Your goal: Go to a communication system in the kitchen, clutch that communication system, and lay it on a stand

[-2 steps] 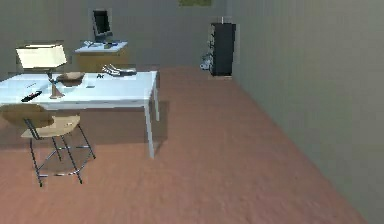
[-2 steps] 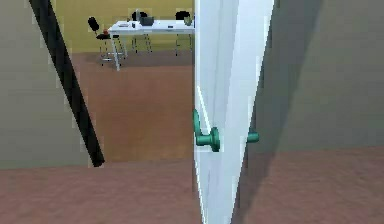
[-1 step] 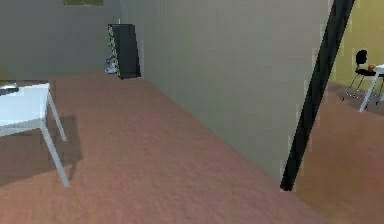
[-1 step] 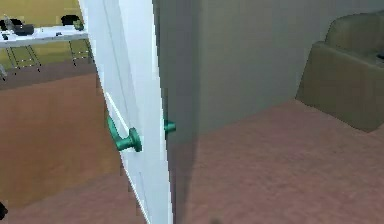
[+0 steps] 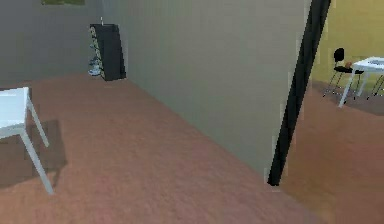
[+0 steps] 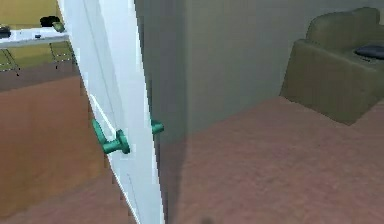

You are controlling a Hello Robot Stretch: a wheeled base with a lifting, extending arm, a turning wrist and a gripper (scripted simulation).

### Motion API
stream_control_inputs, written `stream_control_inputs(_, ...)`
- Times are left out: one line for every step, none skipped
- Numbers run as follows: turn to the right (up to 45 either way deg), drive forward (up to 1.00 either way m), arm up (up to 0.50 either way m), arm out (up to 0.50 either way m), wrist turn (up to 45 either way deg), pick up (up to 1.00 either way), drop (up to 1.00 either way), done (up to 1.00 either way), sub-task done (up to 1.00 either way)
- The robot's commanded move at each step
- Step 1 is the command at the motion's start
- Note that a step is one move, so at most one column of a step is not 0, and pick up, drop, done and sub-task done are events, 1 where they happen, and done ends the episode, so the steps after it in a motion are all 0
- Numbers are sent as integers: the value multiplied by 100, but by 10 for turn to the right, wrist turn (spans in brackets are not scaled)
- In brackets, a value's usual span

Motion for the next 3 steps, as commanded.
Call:
stream_control_inputs(0, 15, 0, 0, 0, 0, 0, 0, 0)
stream_control_inputs(330, 0, 0, 0, 0, 0, 0, 0, 0)
stream_control_inputs(0, 30, 0, 0, 0, 0, 0, 0, 0)
